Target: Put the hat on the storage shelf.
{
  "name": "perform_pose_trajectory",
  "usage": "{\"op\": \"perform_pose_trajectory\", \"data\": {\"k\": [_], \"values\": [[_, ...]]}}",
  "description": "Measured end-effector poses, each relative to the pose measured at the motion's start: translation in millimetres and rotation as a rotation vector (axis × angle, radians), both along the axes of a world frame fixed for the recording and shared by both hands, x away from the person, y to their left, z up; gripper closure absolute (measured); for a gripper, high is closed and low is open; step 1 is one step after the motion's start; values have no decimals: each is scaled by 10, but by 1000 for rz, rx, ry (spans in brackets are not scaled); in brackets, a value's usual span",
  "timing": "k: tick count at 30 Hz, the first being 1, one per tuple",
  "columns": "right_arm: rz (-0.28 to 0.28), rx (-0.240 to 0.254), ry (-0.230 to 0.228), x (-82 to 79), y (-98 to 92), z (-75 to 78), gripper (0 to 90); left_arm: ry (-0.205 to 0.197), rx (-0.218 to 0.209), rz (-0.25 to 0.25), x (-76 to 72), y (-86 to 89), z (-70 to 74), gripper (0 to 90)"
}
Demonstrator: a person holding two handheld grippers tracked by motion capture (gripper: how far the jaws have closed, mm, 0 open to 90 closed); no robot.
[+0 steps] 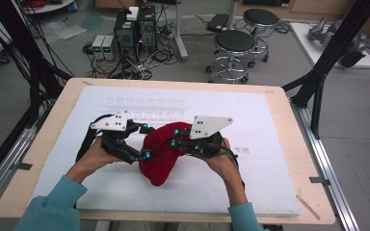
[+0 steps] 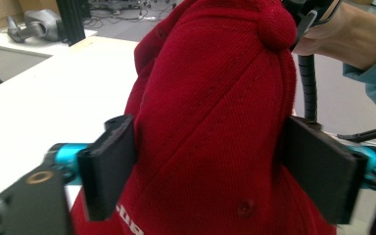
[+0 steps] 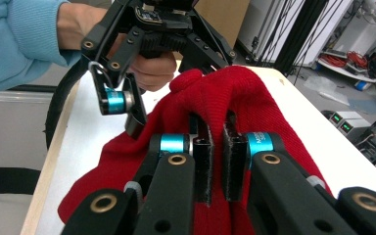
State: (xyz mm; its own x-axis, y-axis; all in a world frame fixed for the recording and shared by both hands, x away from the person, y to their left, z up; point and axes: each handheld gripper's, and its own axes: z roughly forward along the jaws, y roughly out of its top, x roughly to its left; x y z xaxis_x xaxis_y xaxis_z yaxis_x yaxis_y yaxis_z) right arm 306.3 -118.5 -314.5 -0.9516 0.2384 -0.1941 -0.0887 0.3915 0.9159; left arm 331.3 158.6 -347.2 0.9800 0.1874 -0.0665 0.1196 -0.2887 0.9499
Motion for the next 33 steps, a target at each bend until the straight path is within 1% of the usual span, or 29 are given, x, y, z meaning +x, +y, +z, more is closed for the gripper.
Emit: {"op": "perform_pose_trajectory", "data": {"k": [1, 2, 3, 4, 5, 7, 8, 10, 11, 12, 13, 14, 15, 16, 17, 20, 21, 24, 28, 30, 33], "values": [[-3, -1, -2, 6, 0, -3, 860, -4, 0, -5, 4, 2, -2, 299], [-3, -1, -2, 6, 0, -3, 860, -7, -2, -7, 6, 3, -4, 299], [-3, -2, -2, 15, 4, -8, 859, -10, 2, -8, 8, 5, -5, 361], [-3, -2, -2, 15, 4, -8, 859, -11, 4, -7, 9, 6, -6, 361], [-4, -2, -3, 18, 6, -10, 859, -13, 11, -4, 13, 12, -4, 395], [-12, -3, 0, 30, 17, -17, 859, -21, 19, -4, 11, 15, -4, 513], [-12, -3, 0, 30, 17, -17, 859, -20, 21, -2, 9, 13, -4, 513], [-21, -6, -4, 38, 27, -20, 859, -25, 28, -2, 2, 9, -2, 578], [-27, -9, -5, 41, 31, -24, 860, -26, 34, 2, -2, 9, 2, 631], [-27, -9, -5, 41, 31, -24, 860, -25, 40, -1, -6, 9, 4, 631], [-38, -15, -4, 46, 33, -27, 860, -26, 42, 7, -13, 4, 5, 676], [-38, -15, -4, 46, 33, -27, 860, -28, 50, 13, -15, 1, 9, 676], [-48, -19, -8, 53, 37, -30, 860, -25, 57, 12, -17, 0, 12, 734], [-48, -19, -8, 53, 37, -30, 860, -19, 56, 19, -24, -7, 13, 734], [-57, -23, -7, 54, 43, -33, 860, -13, 63, 20, -25, -7, 16, 775], [-60, -28, -5, 56, 49, -38, 859, 7, 73, 34, -27, -6, 23, 801], [-67, -31, -4, 60, 52, -41, 858, 8, 74, 33, -28, -6, 26, 822], [-72, -32, -6, 62, 52, -41, 854, 17, 71, 34, -39, -2, 35, 834], [-72, -34, -8, 61, 51, -44, 830, 13, 75, 47, -53, 5, 48, 848], [-76, -34, -9, 61, 51, -43, 811, 9, 67, 58, -62, 7, 49, 852], [-88, -33, -10, 60, 48, -42, 764, 7, 70, 65, -68, 20, 55, 853]]}}
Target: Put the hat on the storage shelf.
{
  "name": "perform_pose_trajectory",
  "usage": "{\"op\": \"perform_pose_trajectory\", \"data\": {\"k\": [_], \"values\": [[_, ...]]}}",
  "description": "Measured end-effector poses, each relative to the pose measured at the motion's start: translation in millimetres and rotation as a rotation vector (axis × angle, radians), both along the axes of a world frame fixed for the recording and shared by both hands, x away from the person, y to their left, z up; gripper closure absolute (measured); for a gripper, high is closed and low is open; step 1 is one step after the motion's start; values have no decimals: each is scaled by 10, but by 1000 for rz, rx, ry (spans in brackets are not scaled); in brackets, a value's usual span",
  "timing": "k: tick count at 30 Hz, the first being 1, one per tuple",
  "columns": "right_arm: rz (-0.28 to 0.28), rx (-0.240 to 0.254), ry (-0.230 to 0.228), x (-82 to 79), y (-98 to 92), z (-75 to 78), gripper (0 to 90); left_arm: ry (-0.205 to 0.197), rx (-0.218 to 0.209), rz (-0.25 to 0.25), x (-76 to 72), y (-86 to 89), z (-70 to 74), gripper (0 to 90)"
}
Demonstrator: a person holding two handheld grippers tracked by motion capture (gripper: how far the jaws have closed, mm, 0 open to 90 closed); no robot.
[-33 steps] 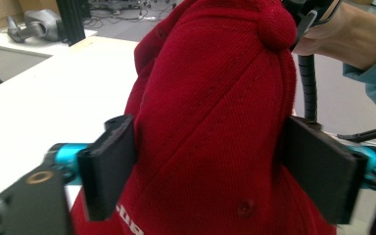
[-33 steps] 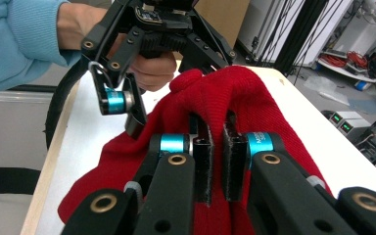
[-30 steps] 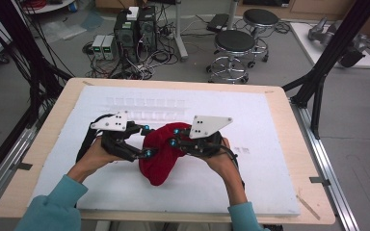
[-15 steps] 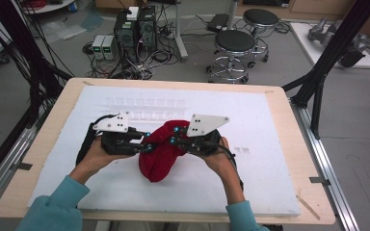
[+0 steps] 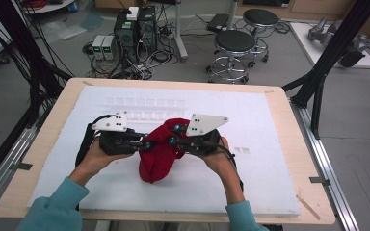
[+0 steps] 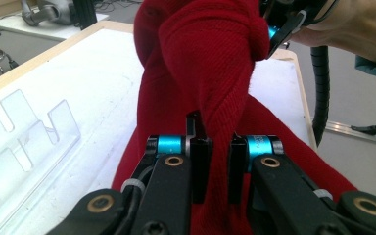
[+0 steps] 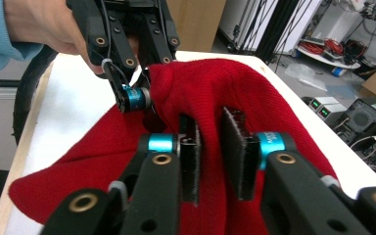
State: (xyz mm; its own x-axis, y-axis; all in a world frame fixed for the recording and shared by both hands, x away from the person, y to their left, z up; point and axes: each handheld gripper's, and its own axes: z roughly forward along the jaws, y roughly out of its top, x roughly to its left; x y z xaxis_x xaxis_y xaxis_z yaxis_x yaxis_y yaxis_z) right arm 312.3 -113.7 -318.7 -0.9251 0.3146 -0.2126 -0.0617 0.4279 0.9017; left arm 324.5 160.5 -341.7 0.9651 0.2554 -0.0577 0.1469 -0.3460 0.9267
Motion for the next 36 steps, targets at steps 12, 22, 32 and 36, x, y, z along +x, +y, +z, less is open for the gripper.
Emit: {"op": "perform_pose_trajectory", "data": {"k": [12, 22, 32, 36], "values": [[-121, 33, 11, -36, -4, -3, 283, -11, -3, 75, 2, 47, 26, 853], [-175, 93, 35, -231, -83, -15, 230, 4, -32, 199, 14, 64, 63, 853], [-226, 145, 80, -423, -94, -207, 247, 14, -82, 340, 35, 11, 121, 853], [-229, 133, 93, -447, -57, -269, 254, 15, -106, 381, 43, -14, 141, 852]]}}
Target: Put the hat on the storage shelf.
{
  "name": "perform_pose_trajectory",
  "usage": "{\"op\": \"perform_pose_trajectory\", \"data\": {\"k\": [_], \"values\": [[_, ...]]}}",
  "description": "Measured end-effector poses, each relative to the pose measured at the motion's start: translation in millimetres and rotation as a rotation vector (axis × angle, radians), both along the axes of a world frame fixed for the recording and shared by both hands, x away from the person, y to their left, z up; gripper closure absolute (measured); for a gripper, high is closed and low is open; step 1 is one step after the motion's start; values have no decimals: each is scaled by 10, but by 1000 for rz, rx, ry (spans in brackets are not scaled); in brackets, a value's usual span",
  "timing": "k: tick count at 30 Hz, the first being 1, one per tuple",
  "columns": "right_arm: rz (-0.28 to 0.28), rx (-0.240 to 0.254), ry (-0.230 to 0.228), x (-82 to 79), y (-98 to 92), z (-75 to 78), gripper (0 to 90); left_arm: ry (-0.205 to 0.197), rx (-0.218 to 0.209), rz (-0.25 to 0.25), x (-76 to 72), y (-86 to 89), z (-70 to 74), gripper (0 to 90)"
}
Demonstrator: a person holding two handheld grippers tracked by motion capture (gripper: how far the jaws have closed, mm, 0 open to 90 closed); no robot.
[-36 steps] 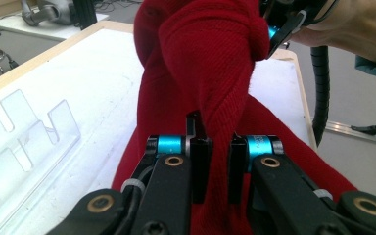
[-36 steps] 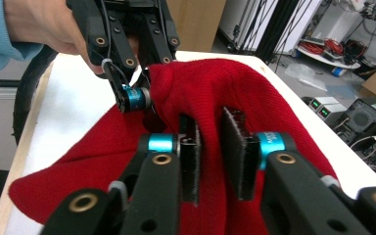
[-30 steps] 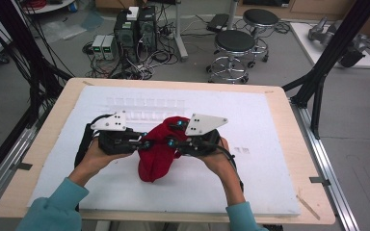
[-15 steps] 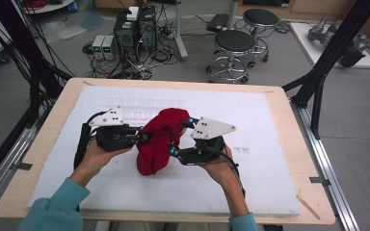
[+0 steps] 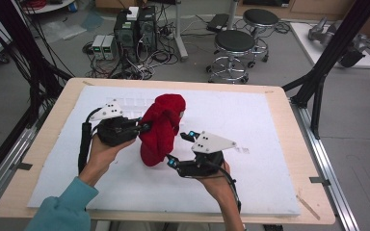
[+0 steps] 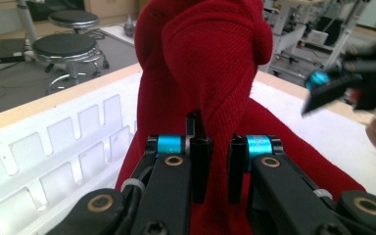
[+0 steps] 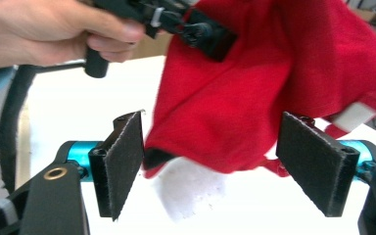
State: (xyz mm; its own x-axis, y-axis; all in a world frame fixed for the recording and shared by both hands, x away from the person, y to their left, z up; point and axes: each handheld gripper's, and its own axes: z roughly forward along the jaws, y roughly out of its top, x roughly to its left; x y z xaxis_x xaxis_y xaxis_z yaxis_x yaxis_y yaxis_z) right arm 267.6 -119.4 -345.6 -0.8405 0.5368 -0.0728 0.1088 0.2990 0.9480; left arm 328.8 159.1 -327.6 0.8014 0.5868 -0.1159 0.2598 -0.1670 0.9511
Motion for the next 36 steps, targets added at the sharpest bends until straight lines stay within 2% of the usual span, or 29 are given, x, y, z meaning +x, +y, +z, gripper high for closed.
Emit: {"op": "perform_pose_trajectory", "data": {"k": [6, 12, 19, 20, 23, 24, 27, 28, 29, 30, 31, 32, 34, 36], "values": [[-7, 8, 42, -23, 51, -135, 265, -16, -15, 44, -14, -51, 70, 853], [-14, 7, 74, -36, 103, -265, 316, -18, -17, 56, -11, -82, 117, 852], [-22, 9, 93, -5, 178, -308, 377, -12, -53, 83, -6, -138, 167, 853], [-24, 5, 100, 1, 207, -312, 415, -10, -56, 83, -5, -151, 175, 853], [-39, 11, 96, 18, 228, -310, 443, -4, -60, 90, -9, -190, 191, 853], [-51, 21, 99, 41, 241, -306, 488, -2, -71, 94, -13, -209, 194, 853], [-68, 12, 92, 55, 265, -306, 518, -1, -78, 94, -14, -222, 198, 853], [-85, 1, 88, 61, 294, -309, 581, -2, -79, 92, -14, -226, 199, 854], [-85, 1, 88, 61, 294, -309, 581, -4, -80, 94, -15, -228, 199, 854], [-87, 0, 81, 64, 307, -314, 661, -4, -80, 93, -16, -227, 199, 853], [-87, 0, 81, 64, 307, -314, 661, -4, -81, 94, -16, -226, 199, 853], [-93, -4, 67, 64, 313, -315, 757, -4, -81, 94, -18, -224, 198, 853], [-91, -3, 62, 65, 318, -317, 776, -8, -85, 95, -20, -221, 195, 853], [-92, 5, 76, 69, 327, -318, 812, -11, -82, 89, -20, -210, 194, 853]]}}
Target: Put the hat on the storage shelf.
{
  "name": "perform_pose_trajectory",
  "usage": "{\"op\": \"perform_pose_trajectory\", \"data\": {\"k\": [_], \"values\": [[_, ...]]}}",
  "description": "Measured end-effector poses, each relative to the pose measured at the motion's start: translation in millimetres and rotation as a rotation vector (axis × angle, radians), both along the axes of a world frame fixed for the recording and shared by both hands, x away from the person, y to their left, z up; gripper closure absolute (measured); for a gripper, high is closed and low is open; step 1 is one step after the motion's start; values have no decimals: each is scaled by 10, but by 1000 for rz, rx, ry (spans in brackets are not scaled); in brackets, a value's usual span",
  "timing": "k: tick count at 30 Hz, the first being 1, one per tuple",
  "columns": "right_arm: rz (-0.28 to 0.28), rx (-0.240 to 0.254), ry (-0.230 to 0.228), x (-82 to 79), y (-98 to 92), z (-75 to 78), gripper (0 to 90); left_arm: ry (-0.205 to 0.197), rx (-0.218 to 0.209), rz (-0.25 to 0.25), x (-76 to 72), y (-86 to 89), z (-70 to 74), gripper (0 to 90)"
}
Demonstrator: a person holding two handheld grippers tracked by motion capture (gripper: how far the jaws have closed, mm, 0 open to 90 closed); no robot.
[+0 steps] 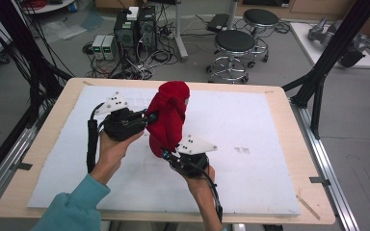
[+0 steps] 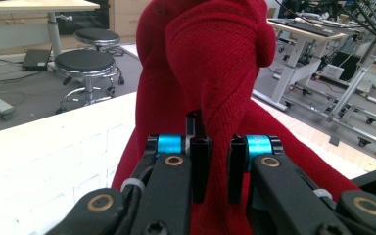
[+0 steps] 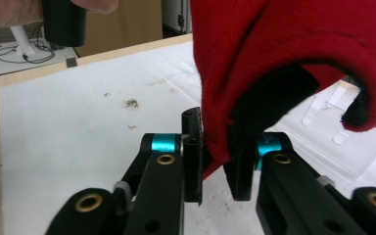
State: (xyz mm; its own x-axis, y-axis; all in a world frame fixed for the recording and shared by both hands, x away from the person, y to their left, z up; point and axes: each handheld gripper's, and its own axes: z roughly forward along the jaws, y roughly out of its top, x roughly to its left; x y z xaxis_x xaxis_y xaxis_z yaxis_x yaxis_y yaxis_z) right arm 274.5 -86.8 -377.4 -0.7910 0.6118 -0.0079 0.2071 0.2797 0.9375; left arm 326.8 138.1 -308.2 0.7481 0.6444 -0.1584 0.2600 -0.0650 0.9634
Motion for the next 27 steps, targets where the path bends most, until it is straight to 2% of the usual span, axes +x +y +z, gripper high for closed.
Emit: {"op": "perform_pose_trajectory", "data": {"k": [8, 10, 12, 13, 14, 15, 16, 17, 18, 20, 22, 25, 27], "values": [[10, 5, 9, 7, -19, 19, 824, -14, 2, -18, -3, 23, 1, 844], [10, 5, 9, 6, -29, 23, 826, 1, -10, -27, 9, 31, -2, 810], [6, 2, 17, 2, -33, 22, 826, 16, -22, -51, 26, 35, -9, 692], [6, 0, 19, 3, -33, 21, 827, 29, -25, -50, 37, 29, -15, 572], [13, -6, 14, 8, -31, 18, 827, 35, -19, -29, 42, 19, -19, 286], [13, -6, 14, 8, -31, 18, 827, 32, -10, -13, 47, 18, -23, 286], [6, -3, 7, 2, -30, 19, 827, 28, -9, -14, 51, 28, -24, 177], [6, -3, 7, 2, -30, 19, 827, 21, -16, -19, 55, 45, -23, 177], [2, -4, 2, 3, -34, 22, 828, 19, -26, -18, 59, 63, -21, 119], [3, 3, 4, 13, -61, 31, 827, 3, -31, -20, 58, 108, -13, 88], [0, -1, -1, 19, -73, 40, 827, -9, -3, -2, 53, 156, -11, 83], [-10, -6, -9, 50, -110, 83, 827, -20, 9, 7, 24, 258, -32, 82], [-16, -14, -23, 101, -122, 111, 827, -21, 34, 16, -1, 339, -58, 83]]}}
